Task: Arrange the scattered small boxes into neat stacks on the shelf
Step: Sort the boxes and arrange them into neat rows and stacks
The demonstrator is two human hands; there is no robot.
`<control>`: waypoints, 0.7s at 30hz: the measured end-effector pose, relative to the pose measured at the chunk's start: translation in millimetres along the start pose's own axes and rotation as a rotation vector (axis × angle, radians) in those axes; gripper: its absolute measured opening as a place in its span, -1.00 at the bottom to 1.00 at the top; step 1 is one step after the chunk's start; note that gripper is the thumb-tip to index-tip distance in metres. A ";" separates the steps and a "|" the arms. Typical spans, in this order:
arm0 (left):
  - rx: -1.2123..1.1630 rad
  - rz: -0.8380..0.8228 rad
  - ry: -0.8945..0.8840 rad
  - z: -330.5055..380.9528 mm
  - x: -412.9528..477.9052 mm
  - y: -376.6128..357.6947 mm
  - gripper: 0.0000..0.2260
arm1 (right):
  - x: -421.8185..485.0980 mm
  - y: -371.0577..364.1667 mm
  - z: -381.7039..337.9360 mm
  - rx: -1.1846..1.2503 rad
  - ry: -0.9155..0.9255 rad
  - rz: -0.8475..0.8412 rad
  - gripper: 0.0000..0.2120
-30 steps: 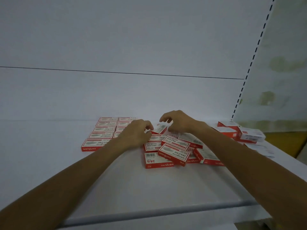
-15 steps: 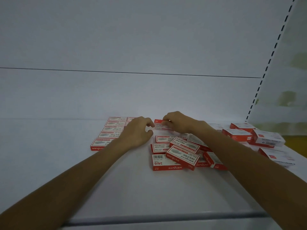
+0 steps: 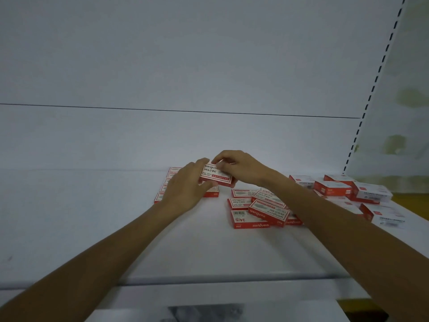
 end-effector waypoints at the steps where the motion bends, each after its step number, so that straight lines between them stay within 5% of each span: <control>1: -0.002 -0.006 0.011 -2.8 -3.3 3.4 -0.50 | -1.7 -3.6 -2.4 0.027 -0.014 -0.016 -0.79; 7: -0.338 0.057 0.161 -22.1 -24.0 19.9 -0.43 | -10.6 -16.9 -18.2 0.259 -0.031 -0.047 -0.63; 11: -0.656 0.097 0.324 -44.4 -30.8 23.6 -0.70 | -11.8 -31.8 -25.2 0.196 -0.050 -0.056 -0.43; 17: -0.712 0.070 0.281 -44.3 -36.3 29.3 -0.64 | -13.6 -40.8 -39.0 0.332 -0.032 0.045 -0.51; 21: -0.697 0.031 0.284 -53.4 -38.9 31.2 -0.59 | -14.1 -42.9 -49.8 0.198 -0.018 0.033 -0.69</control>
Point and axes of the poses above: each hand's wrist, its own x-axis towards the middle knuckle, its own y-axis out of the back of the hand, z = x × y, the point moved 9 cm from there along x, towards the middle knuckle, and after that the axes turned 5 degrees about -z, right-handed, at the moved point
